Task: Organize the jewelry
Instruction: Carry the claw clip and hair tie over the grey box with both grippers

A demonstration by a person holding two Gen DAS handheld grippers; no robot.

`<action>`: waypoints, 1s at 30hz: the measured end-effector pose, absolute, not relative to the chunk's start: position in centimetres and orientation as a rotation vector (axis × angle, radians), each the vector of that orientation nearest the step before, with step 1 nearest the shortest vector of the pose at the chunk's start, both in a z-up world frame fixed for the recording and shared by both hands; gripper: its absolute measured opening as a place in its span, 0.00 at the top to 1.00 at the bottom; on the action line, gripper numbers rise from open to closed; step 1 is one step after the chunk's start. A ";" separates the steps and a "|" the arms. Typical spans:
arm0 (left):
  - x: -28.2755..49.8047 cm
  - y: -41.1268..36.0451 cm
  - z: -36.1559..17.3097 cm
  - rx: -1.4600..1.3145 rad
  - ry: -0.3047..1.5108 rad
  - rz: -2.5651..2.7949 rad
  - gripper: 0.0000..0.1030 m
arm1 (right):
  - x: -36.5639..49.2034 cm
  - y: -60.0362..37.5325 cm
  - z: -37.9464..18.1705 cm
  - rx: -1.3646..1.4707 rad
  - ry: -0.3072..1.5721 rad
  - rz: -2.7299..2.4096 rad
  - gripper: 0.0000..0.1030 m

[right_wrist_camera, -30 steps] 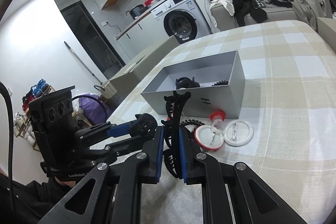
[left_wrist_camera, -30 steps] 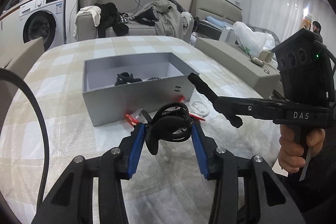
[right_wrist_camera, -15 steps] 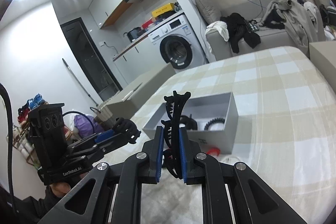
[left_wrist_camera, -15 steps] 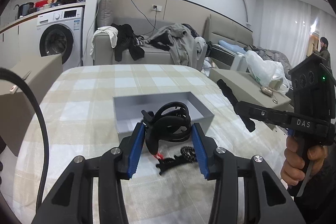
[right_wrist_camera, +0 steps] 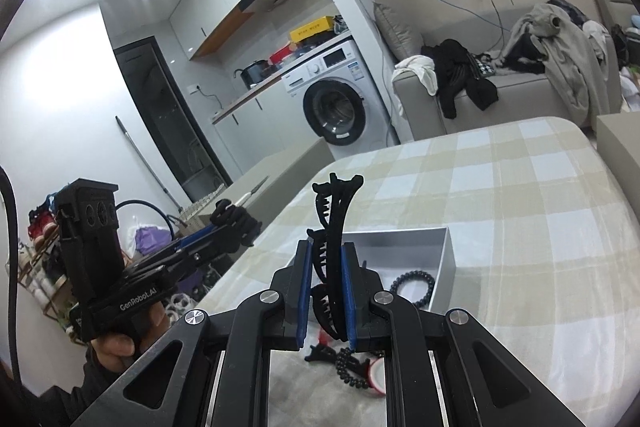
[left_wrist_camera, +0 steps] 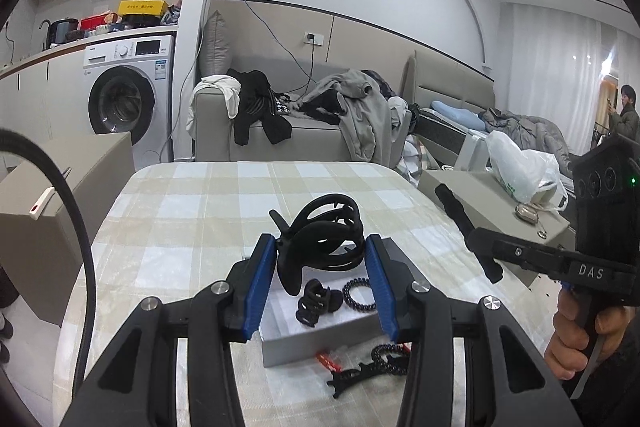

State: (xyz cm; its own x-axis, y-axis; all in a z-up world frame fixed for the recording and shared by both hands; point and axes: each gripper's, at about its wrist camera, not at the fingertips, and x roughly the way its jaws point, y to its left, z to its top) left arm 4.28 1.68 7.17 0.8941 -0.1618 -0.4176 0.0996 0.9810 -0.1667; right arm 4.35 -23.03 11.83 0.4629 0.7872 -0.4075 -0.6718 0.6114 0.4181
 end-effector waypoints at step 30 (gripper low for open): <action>6.8 1.2 4.0 -0.131 0.541 -0.087 0.62 | 7.7 -22.3 8.3 0.245 0.691 0.863 0.87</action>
State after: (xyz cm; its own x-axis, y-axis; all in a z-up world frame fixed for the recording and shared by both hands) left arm 6.85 1.25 4.00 0.8538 -0.1174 -0.5072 0.0484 0.9879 -0.1473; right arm 7.70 -22.29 8.32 0.4514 0.7657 -0.4581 -0.6139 0.6391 0.4633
